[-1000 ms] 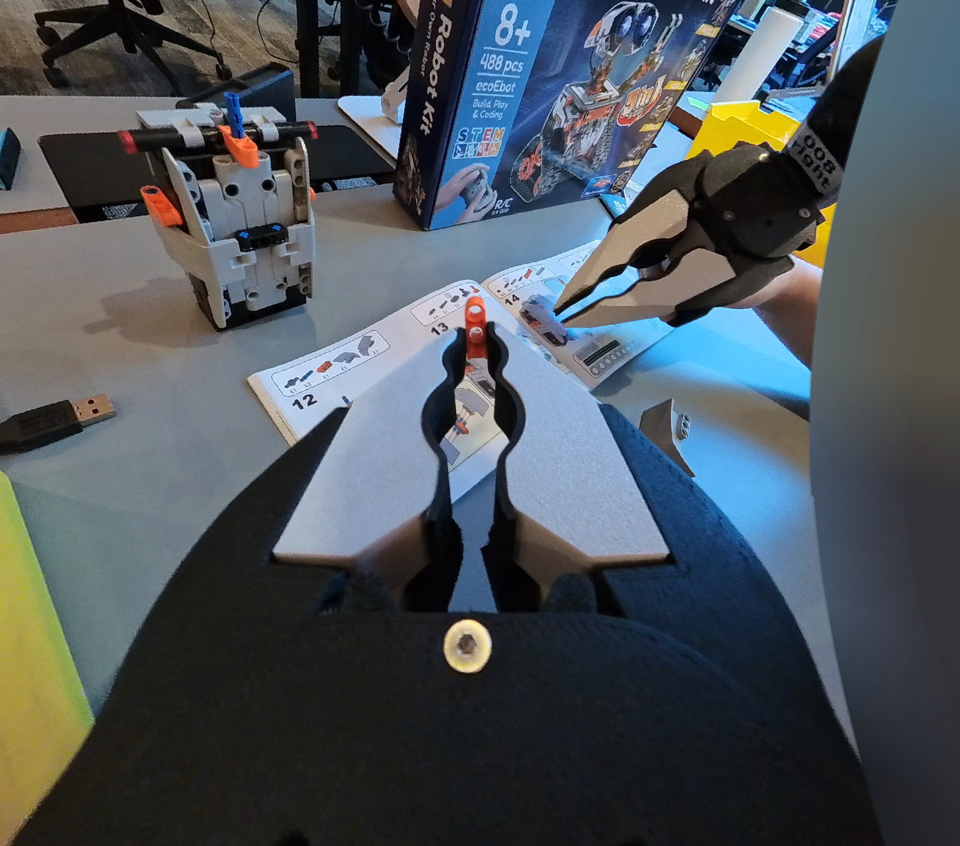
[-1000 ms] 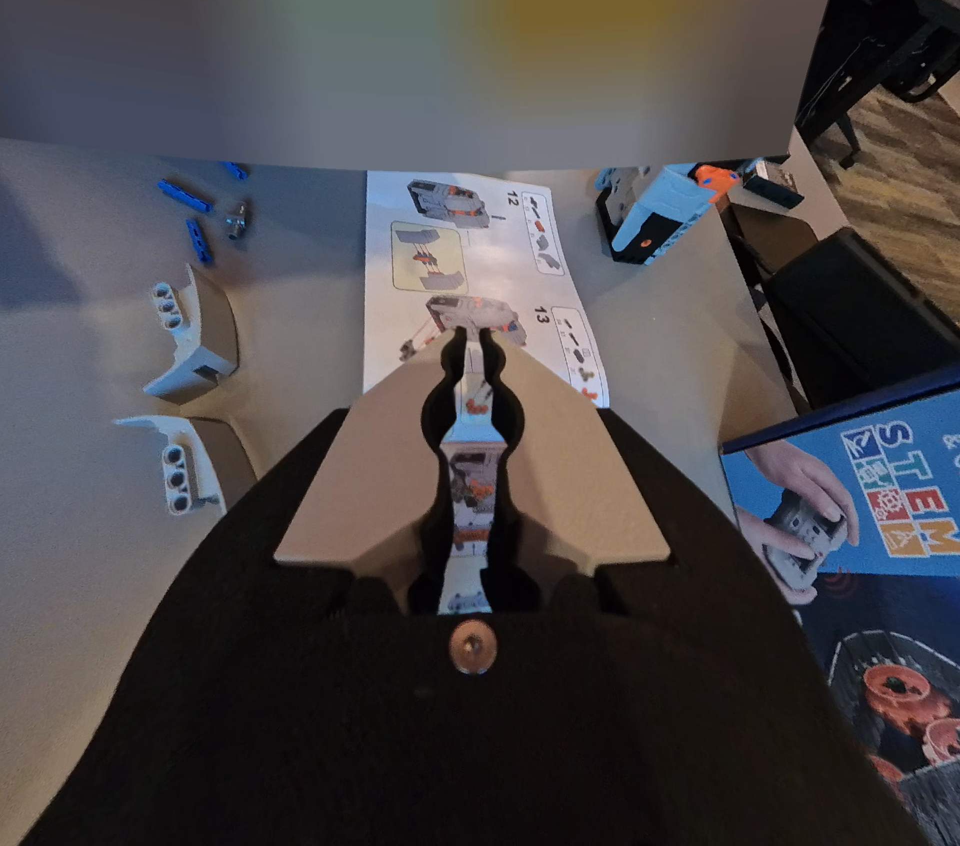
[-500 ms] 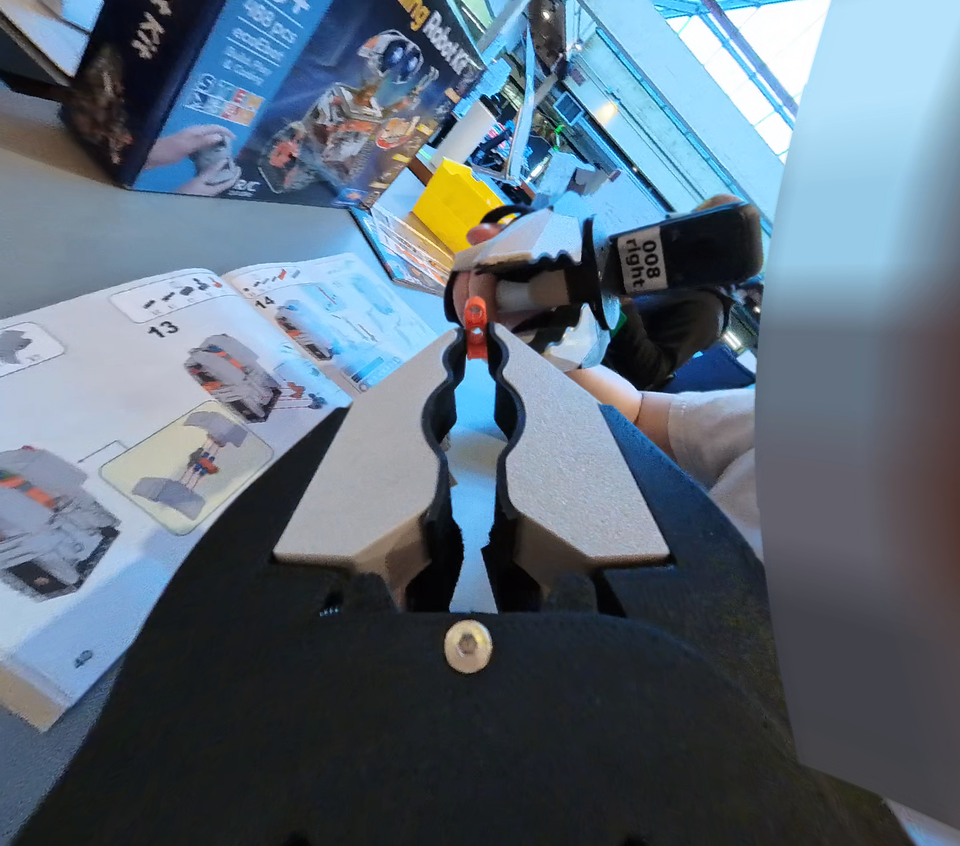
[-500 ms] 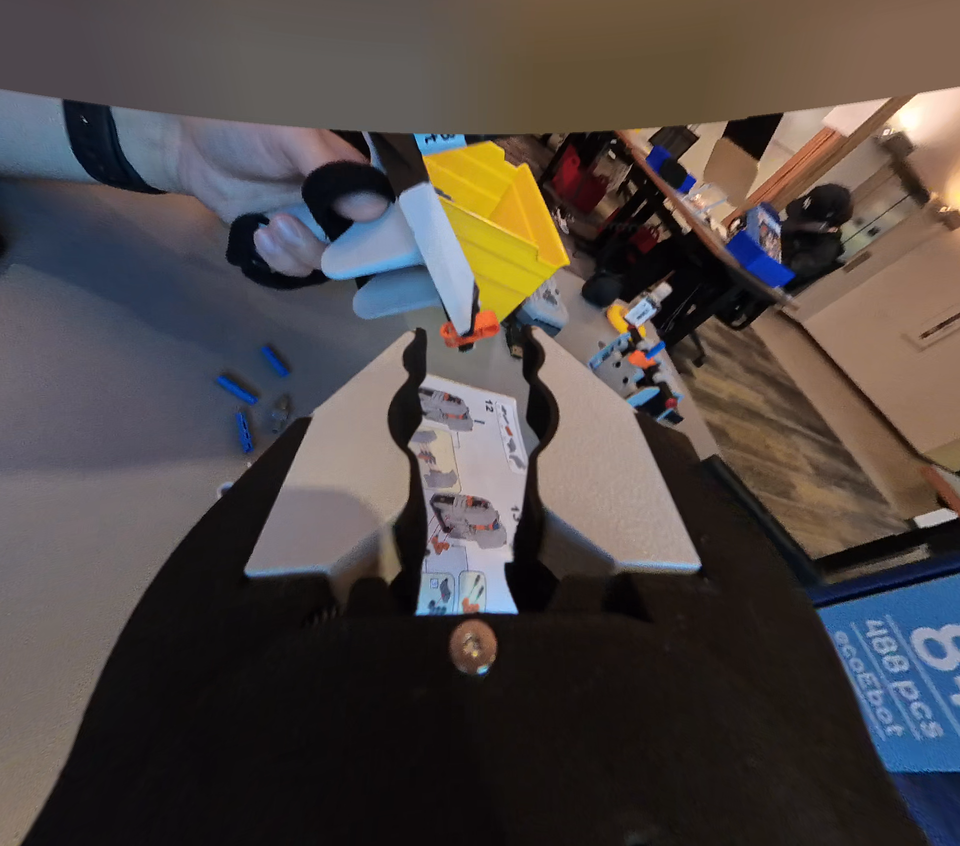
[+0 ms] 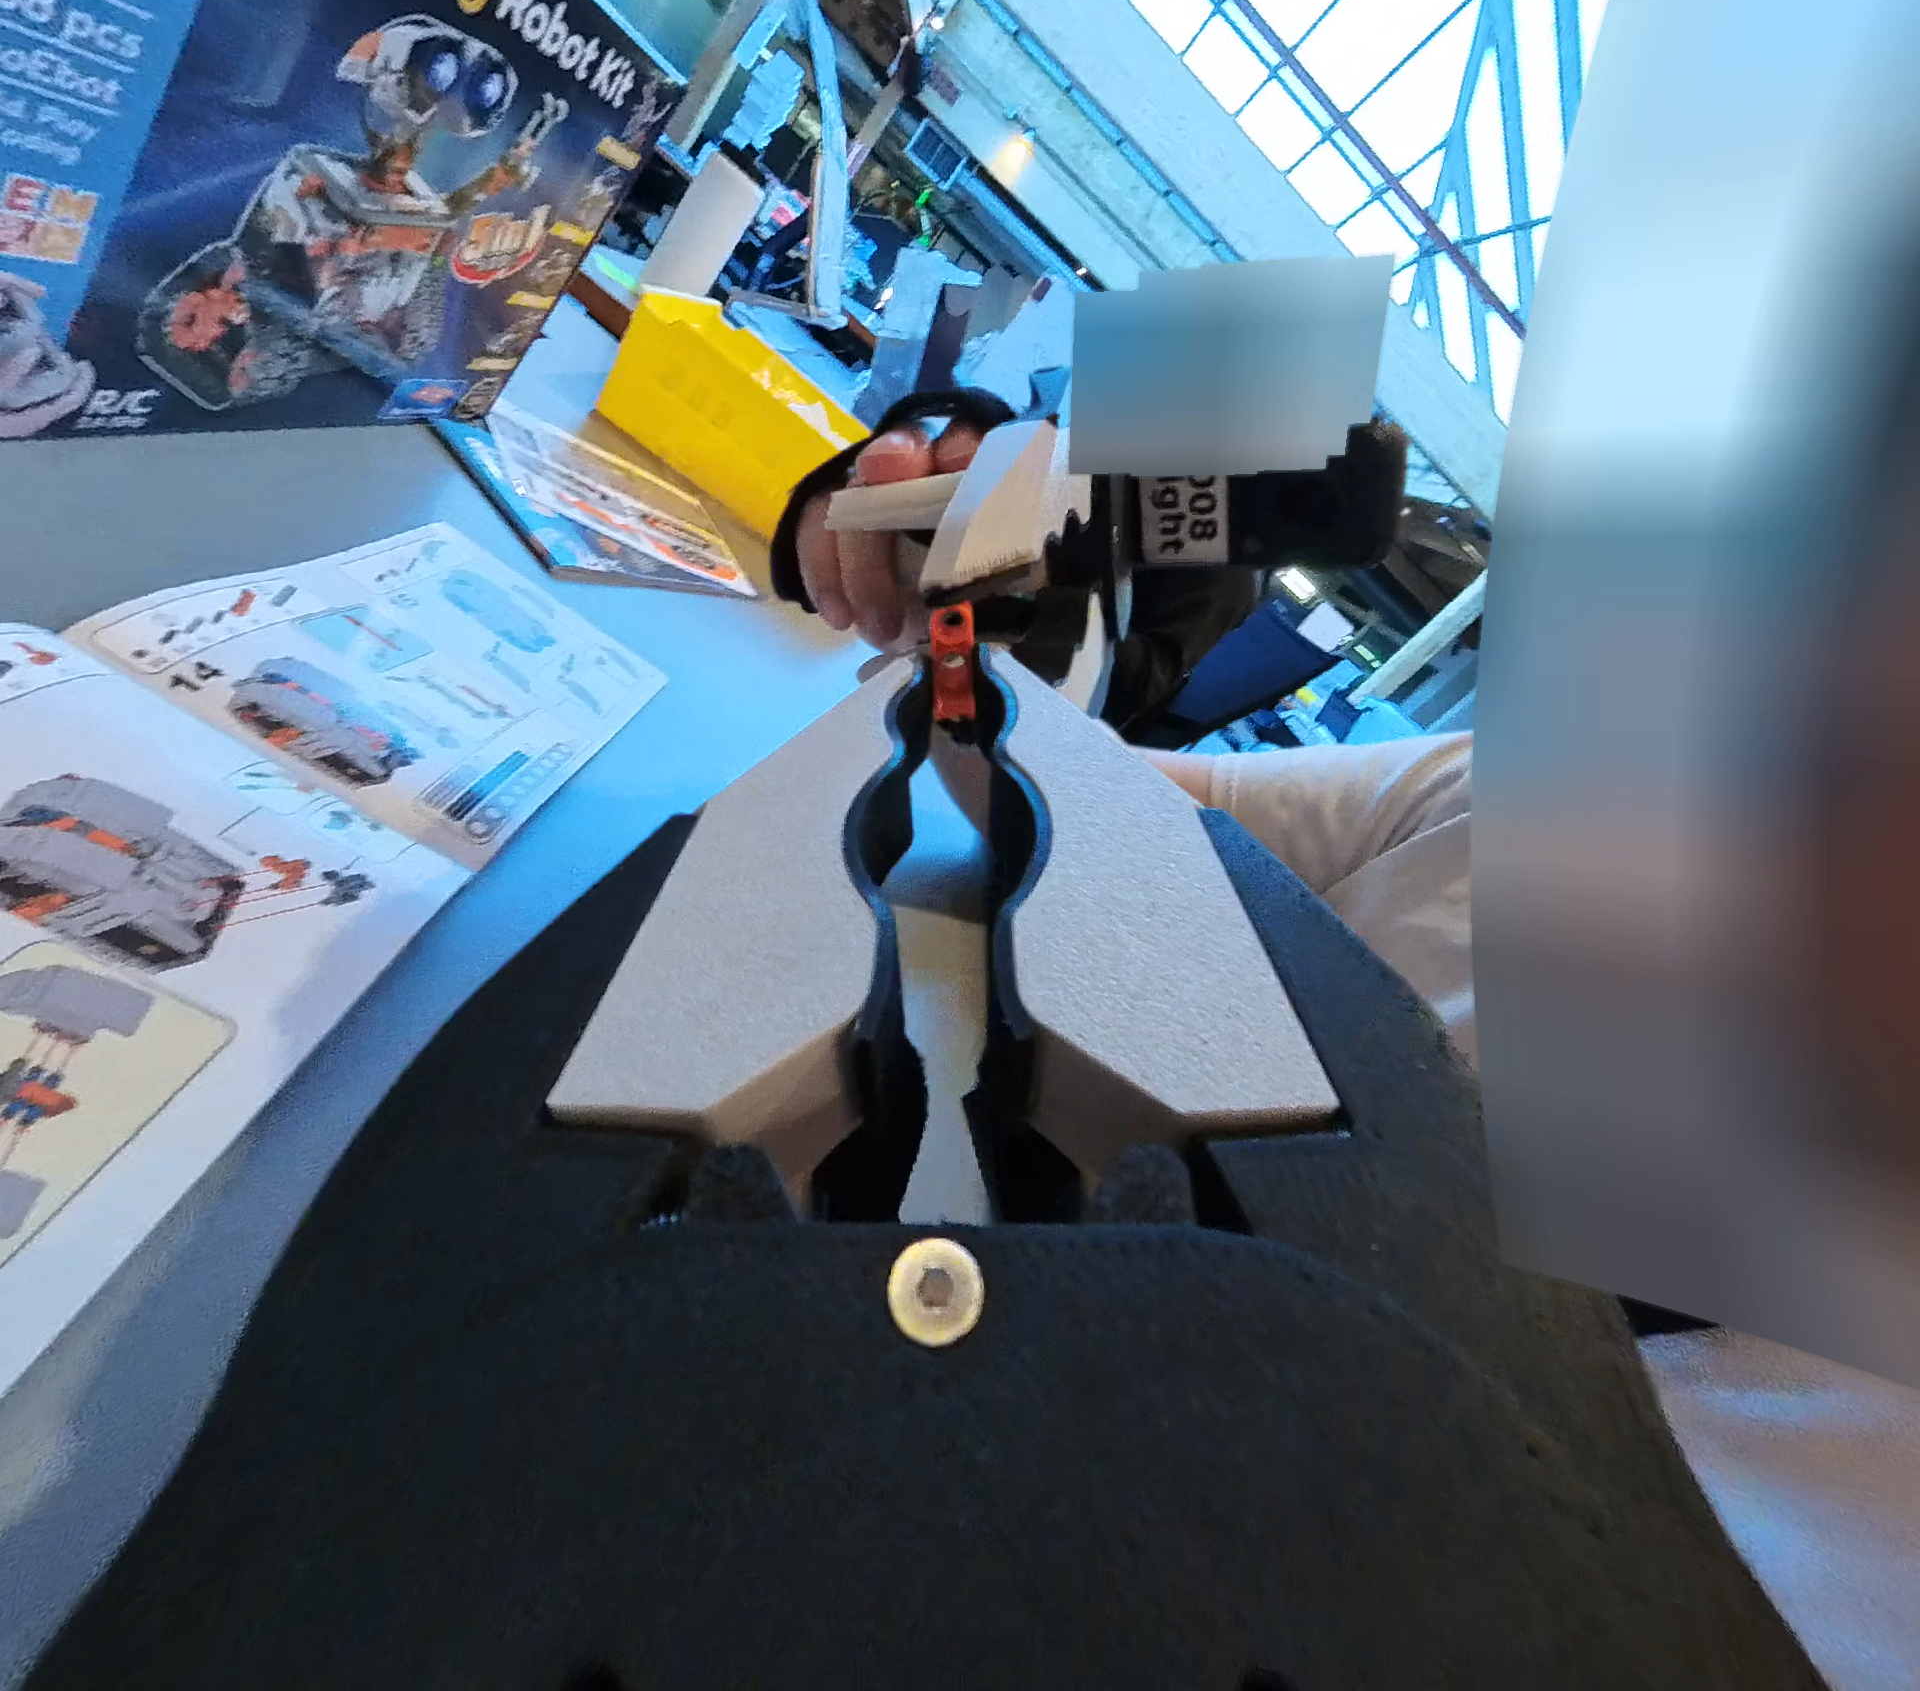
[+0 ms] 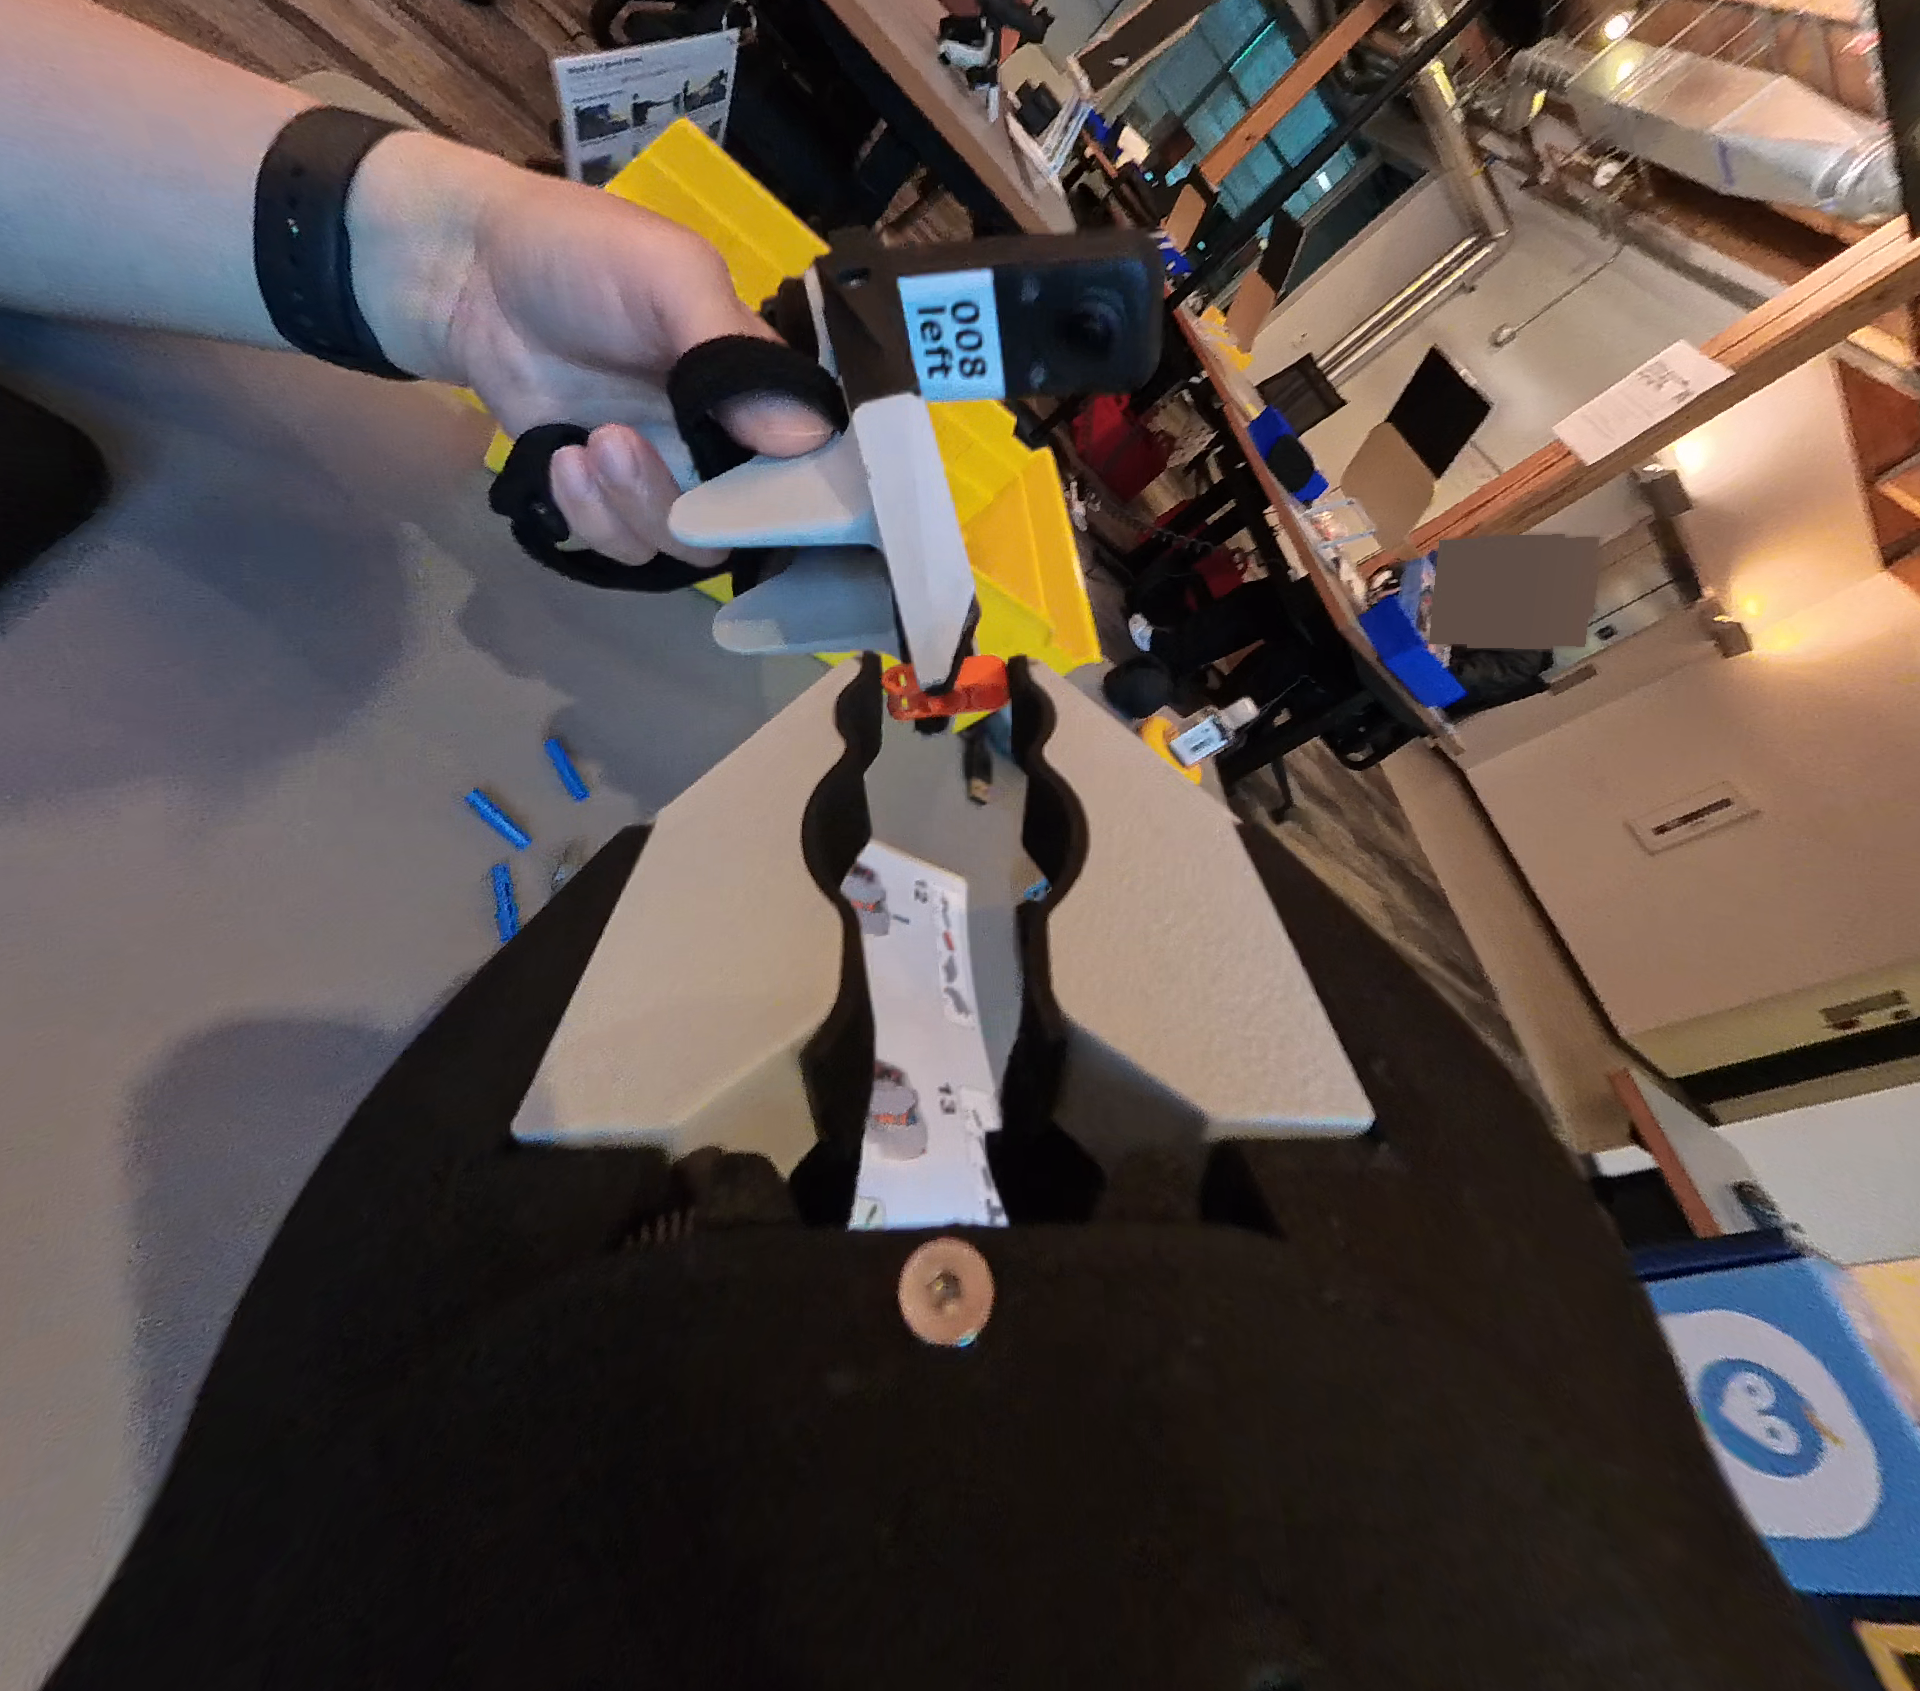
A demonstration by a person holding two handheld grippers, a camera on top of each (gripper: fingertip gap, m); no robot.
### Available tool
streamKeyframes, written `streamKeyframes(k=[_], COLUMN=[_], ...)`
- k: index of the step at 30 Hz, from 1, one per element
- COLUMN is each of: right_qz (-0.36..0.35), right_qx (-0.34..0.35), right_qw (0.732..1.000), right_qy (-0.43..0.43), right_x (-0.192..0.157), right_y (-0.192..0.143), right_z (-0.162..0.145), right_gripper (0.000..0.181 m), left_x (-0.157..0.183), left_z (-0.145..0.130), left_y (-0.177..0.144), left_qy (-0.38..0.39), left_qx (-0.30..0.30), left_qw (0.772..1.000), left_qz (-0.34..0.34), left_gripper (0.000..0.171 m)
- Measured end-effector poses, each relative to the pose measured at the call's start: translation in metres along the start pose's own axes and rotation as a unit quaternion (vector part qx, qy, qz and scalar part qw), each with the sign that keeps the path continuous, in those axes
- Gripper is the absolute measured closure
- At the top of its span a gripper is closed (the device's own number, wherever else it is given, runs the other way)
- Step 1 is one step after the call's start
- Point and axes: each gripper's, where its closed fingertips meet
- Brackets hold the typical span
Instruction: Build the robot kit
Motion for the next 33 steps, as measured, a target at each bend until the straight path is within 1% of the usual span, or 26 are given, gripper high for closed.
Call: streamKeyframes(k=[2,5,8,9,10,12,13,15,16,17,18,20,21,22,23,25,27,28,29,31,32,33], right_qz=[-0.013,-0.015,-0.043,-0.055,-0.065,-0.082,-0.083,-0.072,-0.068,-0.067,-0.067,-0.066,-0.059,-0.052,-0.051,-0.047,-0.043,-0.041,-0.039,-0.038,-0.036,-0.034], right_qx=[-0.003,-0.028,-0.024,-0.027,-0.030,-0.044,-0.052,-0.067,-0.075,-0.081,-0.085,-0.086,-0.082,-0.079,-0.075,-0.068,-0.069,-0.069,-0.072,-0.076,-0.075,-0.073], right_qw=[1.000,0.999,0.999,0.998,0.997,0.996,0.995,0.995,0.995,0.994,0.993,0.992,0.992,0.992,0.992,0.993,0.993,0.993,0.993,0.992,0.992,0.992], right_qy=[-0.011,-0.009,-0.010,-0.010,-0.012,-0.011,-0.005,0.016,0.026,0.033,0.039,0.058,0.069,0.079,0.083,0.085,0.089,0.089,0.089,0.088,0.090,0.094], right_x=[0.001,-0.001,-0.001,-0.002,-0.004,-0.010,-0.015,-0.031,-0.039,-0.046,-0.052,-0.059,-0.062,-0.065,-0.065,-0.066,-0.068,-0.069,-0.070,-0.070,-0.070,-0.069], right_y=[-0.004,-0.010,-0.020,-0.024,-0.028,-0.040,-0.046,-0.057,-0.062,-0.067,-0.072,-0.078,-0.079,-0.080,-0.080,-0.081,-0.082,-0.083,-0.083,-0.084,-0.084,-0.084], right_z=[0.006,0.010,0.018,0.018,0.016,0.007,-0.001,-0.018,-0.028,-0.037,-0.045,-0.054,-0.055,-0.055,-0.054,-0.051,-0.053,-0.054,-0.056,-0.060,-0.060,-0.060], right_gripper=[0.158,0.158,0.158,0.158,0.158,0.158,0.158,0.158,0.158,0.158,0.158,0.158,0.158,0.158,0.158,0.158,0.158,0.158,0.158,0.158,0.158,0.158], left_x=[0.008,0.015,0.025,0.023,0.018,0.005,-0.001,-0.014,-0.022,-0.032,-0.044,-0.064,-0.070,-0.072,-0.074,-0.075,-0.076,-0.075,-0.072,-0.068,-0.069,-0.071], left_z=[0.001,0.001,0.000,-0.001,-0.003,-0.012,-0.021,-0.045,-0.058,-0.069,-0.082,-0.108,-0.119,-0.127,-0.133,-0.141,-0.146,-0.148,-0.149,-0.146,-0.144,-0.144], left_y=[0.001,0.005,0.008,0.007,0.006,-0.001,-0.006,-0.018,-0.024,-0.032,-0.039,-0.051,-0.055,-0.055,-0.054,-0.050,-0.053,-0.055,-0.054,-0.048,-0.047,-0.049], left_qy=[-0.002,0.020,0.030,0.031,0.034,0.048,0.050,0.056,0.070,0.083,0.085,0.057,0.034,0.016,0.006,0.004,0.015,0.021,0.026,0.031,0.037,0.047], left_qx=[0.002,-0.006,-0.011,-0.017,-0.027,-0.054,-0.069,-0.111,-0.136,-0.165,-0.206,-0.300,-0.336,-0.361,-0.371,-0.364,-0.341,-0.324,-0.301,-0.247,-0.228,-0.219], left_qw=[1.000,1.000,0.999,0.999,0.999,0.994,0.988,0.966,0.949,0.929,0.906,0.861,0.844,0.832,0.825,0.818,0.806,0.804,0.809,0.827,0.830,0.825], left_qz=[-0.017,-0.021,-0.040,-0.027,0.001,0.082,0.130,0.228,0.274,0.320,0.360,0.407,0.417,0.420,0.425,0.446,0.484,0.498,0.505,0.504,0.508,0.519], left_gripper=[0.166,0.166,0.166,0.160,0.150,0.148,0.148,0.148,0.148,0.151,0.156,0.163,0.163,0.161,0.159,0.159,0.156,0.154,0.154,0.154,0.154,0.154])
Point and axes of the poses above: each gripper's, where its closed fingertips meet, y out along the fingers, z out of its top, x = y × z across the jaws, and after that the axes turned 12 degrees about -x, right-handed
